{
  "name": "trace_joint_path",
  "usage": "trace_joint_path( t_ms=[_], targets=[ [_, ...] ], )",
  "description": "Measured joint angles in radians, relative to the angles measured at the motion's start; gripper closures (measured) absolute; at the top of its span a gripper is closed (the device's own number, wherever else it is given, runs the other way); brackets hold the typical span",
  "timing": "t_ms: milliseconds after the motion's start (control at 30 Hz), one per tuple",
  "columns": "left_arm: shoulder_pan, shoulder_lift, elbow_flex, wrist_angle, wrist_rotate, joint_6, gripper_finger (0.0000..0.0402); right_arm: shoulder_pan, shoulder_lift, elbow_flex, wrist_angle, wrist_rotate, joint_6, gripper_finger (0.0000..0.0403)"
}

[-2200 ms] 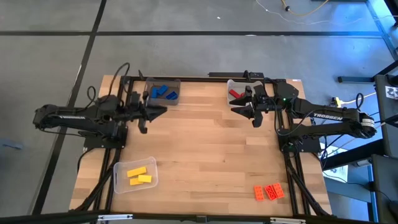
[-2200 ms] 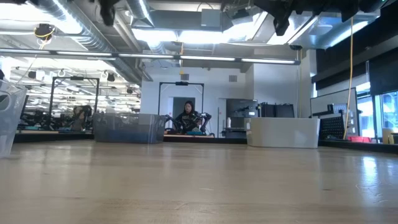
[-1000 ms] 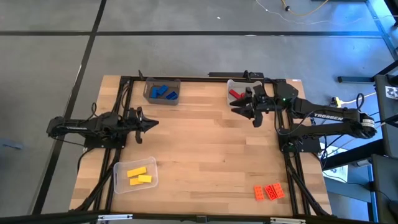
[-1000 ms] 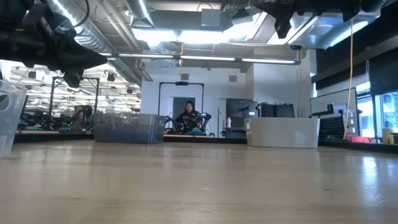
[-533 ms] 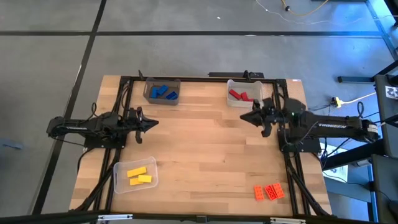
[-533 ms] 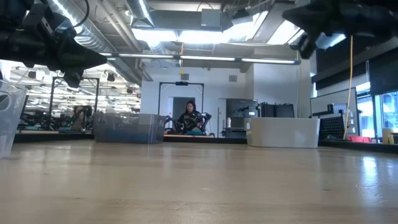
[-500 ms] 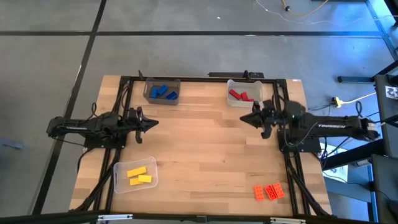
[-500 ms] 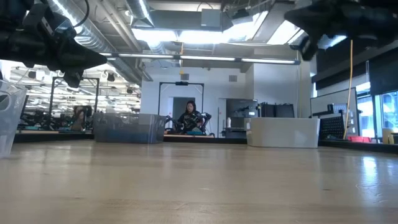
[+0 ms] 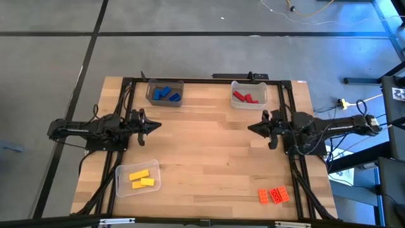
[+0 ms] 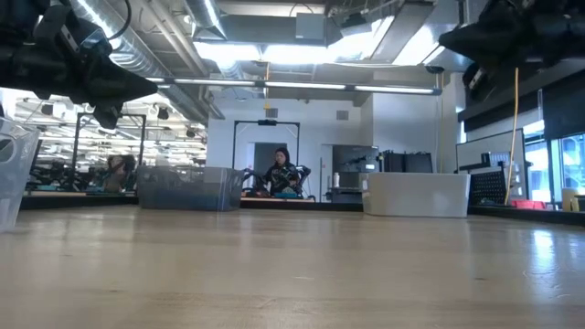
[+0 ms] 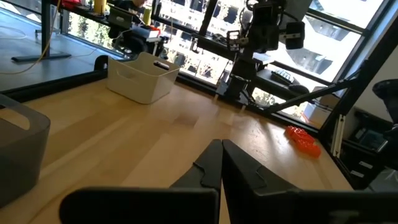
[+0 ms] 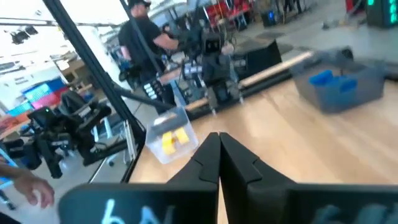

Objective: Sort & place blocks by color
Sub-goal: Return to Home Position

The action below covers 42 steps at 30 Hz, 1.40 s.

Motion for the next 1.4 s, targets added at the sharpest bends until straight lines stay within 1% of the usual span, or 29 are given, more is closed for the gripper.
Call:
trace_joint_path(
  t_ms=[100, 167, 233, 333, 400, 467, 533, 600, 700, 833, 900, 1000, 1067, 1400],
  targets=[
    [0.000, 0.000, 0.000, 0.000, 0.000, 0.000, 0.0401, -0.038, -0.106, 0.000, -0.055, -0.034, -0.026, 0.0402],
    [0.000, 0.000, 0.000, 0.000, 0.000, 0.000, 0.0401, -0.052, -0.171, -0.015, -0.049, -0.055, -0.046, 0.0402],
    [0.000, 0.000, 0.000, 0.000, 0.000, 0.000, 0.0401, -0.056, -0.232, -0.063, -0.024, -0.058, -0.047, 0.0403],
    [0.000, 0.000, 0.000, 0.000, 0.000, 0.000, 0.0401, -0.056, -0.310, -0.170, 0.049, -0.067, -0.038, 0.0403],
    [0.000, 0.000, 0.000, 0.000, 0.000, 0.000, 0.0401, -0.056, -0.356, -0.229, 0.104, -0.104, -0.025, 0.0403],
    [0.000, 0.000, 0.000, 0.000, 0.000, 0.000, 0.0401, -0.056, -0.388, -0.227, 0.045, -0.161, -0.053, 0.0403],
    [0.000, 0.000, 0.000, 0.000, -0.001, 0.000, 0.0401, -0.056, -0.418, -0.229, 0.020, -0.235, -0.117, 0.0403],
    [0.000, 0.000, 0.000, 0.000, -0.001, 0.000, 0.0401, -0.056, -0.446, -0.229, -0.042, -0.275, -0.188, 0.0403],
    [0.000, 0.000, 0.000, 0.000, -0.001, 0.000, 0.0401, -0.057, -0.478, -0.229, -0.179, -0.266, -0.205, 0.0403],
    [0.000, 0.000, 0.000, 0.000, -0.001, 0.000, 0.0401, -0.057, -0.475, -0.229, -0.177, -0.258, -0.251, 0.0403],
    [0.000, 0.000, 0.000, 0.000, 0.000, 0.000, 0.0401, -0.057, -0.468, -0.229, -0.188, -0.196, -0.264, 0.0403],
    [0.000, 0.000, 0.000, 0.000, 0.000, 0.000, 0.0401, -0.057, -0.465, -0.229, -0.200, -0.105, -0.238, 0.0398],
    [0.000, 0.000, 0.000, 0.000, -0.001, 0.000, 0.0401, -0.057, -0.465, -0.229, -0.202, -0.080, -0.230, 0.0392],
    [0.000, 0.000, 0.000, 0.000, 0.000, 0.000, 0.0401, -0.057, -0.465, -0.229, -0.204, -0.077, -0.231, 0.0389]
  ],
)
